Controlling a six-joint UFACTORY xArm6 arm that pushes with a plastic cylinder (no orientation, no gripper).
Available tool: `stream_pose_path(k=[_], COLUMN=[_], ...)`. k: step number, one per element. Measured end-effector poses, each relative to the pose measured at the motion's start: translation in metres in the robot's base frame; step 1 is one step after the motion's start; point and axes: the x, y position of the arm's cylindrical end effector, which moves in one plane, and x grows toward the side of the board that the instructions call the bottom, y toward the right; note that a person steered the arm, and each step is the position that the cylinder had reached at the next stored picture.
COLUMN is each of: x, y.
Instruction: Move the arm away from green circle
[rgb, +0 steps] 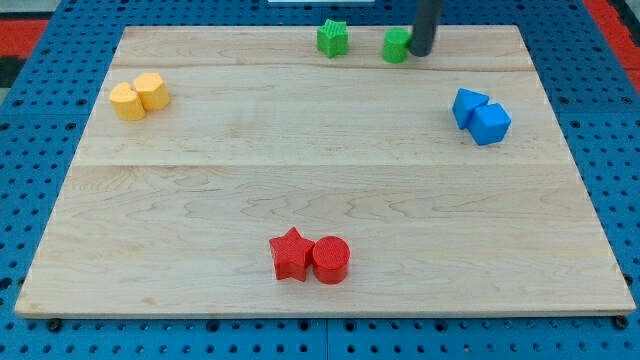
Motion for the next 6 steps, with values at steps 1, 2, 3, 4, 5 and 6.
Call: stream_pose_path(k=[1, 2, 3, 4, 5, 6], x=[-0.008, -0.012, -0.013, -0.042, -0.049, -0.048], y=[-0.041, -0.039, 0.000, 0.025, 0.015, -0.009])
